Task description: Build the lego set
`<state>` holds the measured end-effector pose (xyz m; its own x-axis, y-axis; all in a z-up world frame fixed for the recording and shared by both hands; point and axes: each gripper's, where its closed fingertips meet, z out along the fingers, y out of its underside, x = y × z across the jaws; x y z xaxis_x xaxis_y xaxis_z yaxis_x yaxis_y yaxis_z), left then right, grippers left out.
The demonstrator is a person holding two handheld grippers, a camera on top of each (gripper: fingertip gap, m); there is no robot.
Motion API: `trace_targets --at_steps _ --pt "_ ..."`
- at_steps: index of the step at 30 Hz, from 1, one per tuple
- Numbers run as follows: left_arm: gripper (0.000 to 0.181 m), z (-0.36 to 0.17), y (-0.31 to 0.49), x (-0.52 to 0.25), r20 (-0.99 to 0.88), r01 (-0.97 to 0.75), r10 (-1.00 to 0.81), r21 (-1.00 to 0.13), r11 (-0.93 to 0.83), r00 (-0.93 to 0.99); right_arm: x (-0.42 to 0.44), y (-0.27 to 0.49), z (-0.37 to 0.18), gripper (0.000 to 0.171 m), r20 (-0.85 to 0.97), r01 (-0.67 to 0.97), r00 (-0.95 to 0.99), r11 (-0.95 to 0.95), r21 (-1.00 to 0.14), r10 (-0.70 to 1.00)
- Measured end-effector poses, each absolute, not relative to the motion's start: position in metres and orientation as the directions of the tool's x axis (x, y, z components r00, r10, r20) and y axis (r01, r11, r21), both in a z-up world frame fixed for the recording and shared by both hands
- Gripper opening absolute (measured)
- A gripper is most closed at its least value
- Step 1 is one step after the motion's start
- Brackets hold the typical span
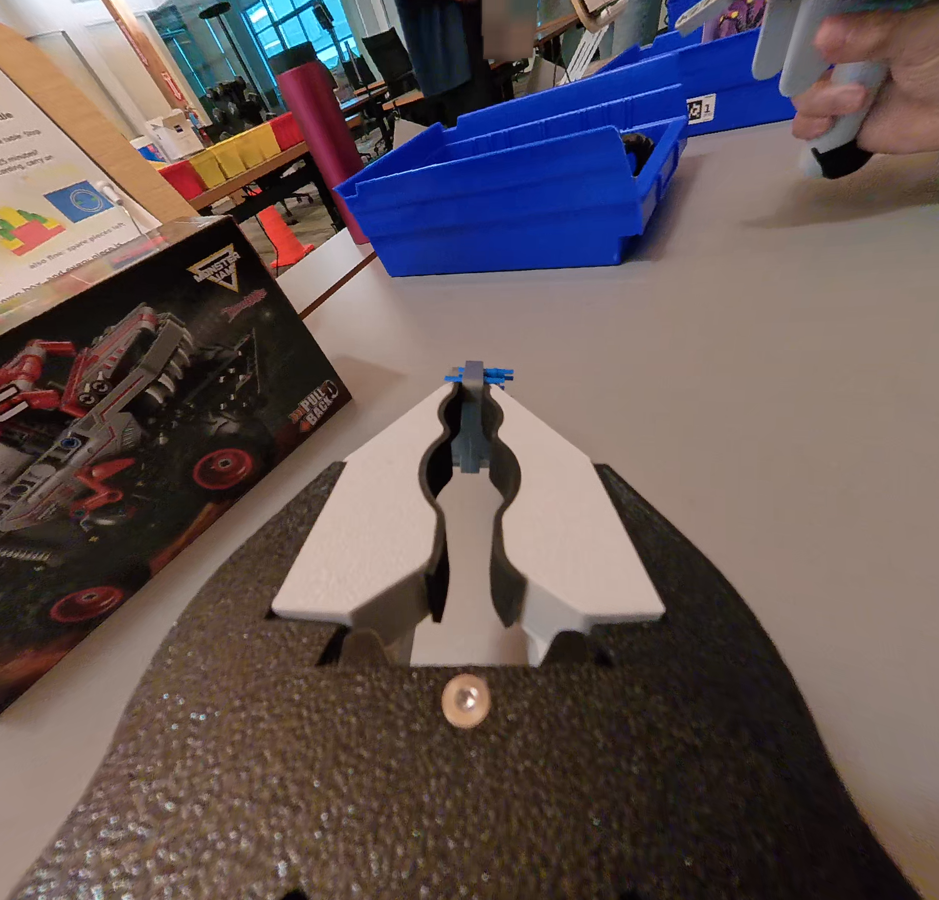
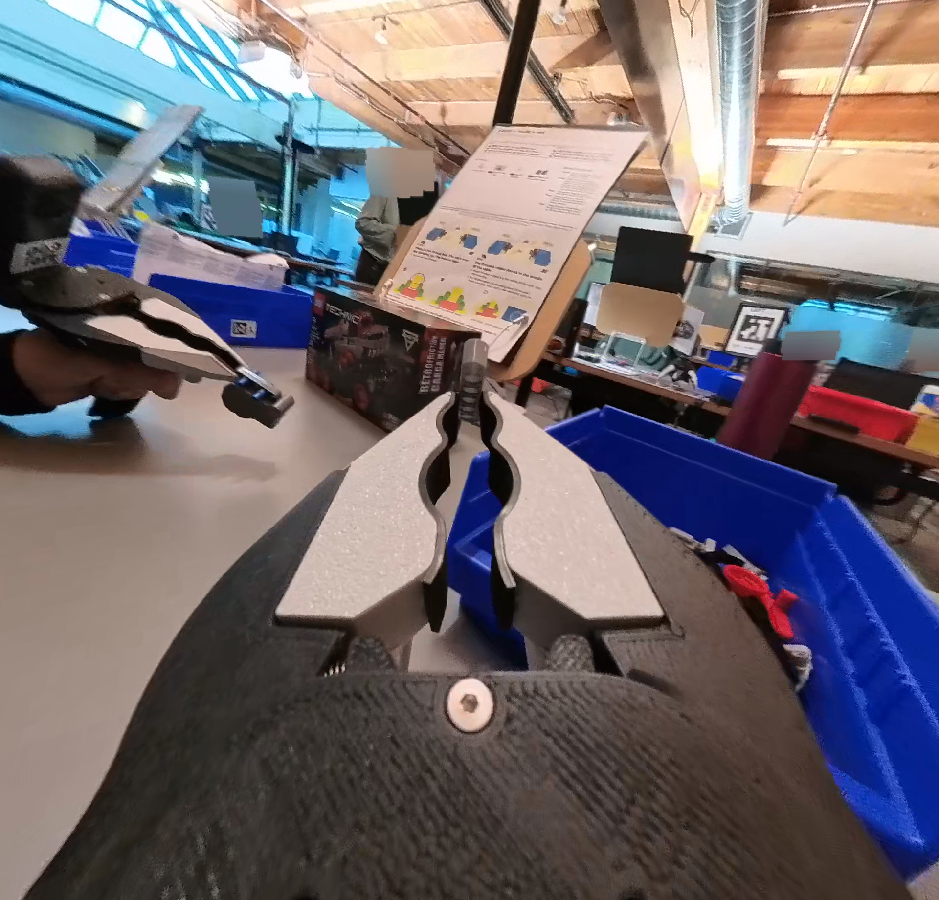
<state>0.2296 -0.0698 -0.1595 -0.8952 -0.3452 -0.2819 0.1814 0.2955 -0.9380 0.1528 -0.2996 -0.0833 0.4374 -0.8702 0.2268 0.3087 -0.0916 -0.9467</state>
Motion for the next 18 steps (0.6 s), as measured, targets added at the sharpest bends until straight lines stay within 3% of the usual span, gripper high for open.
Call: trace_targets --at_steps 5,10,14,16,18 --pt "0.005 -0.160 -0.070 0.229 -0.278 0.182 -0.333 -0.939 0.291 -0.901 0.165 -0.328 -0.085 0.006 0.186 0.280 0.424 -0.067 -0.958 -0.886" --pt "0.005 -0.162 -0.071 0.228 -0.292 0.194 -0.322 -0.933 0.303 -0.900 0.194 -0.353 -0.117 0.006 0.351 0.073 0.385 -0.351 -0.934 -0.854" --pt "0.005 -0.163 -0.072 0.227 -0.301 0.202 -0.314 -0.928 0.312 -0.900 0.220 -0.380 -0.153 0.011 0.447 -0.257 0.375 -0.554 -0.792 -0.812" --pt "0.005 -0.164 -0.073 0.226 -0.304 0.204 -0.310 -0.927 0.316 -0.901 0.229 -0.388 -0.163 0.032 0.464 -0.380 0.385 -0.595 -0.708 -0.798" --pt "0.005 -0.164 -0.073 0.226 -0.305 0.205 -0.309 -0.926 0.316 -0.901 0.232 -0.385 -0.165 0.039 0.484 -0.408 0.427 -0.640 -0.651 -0.764"
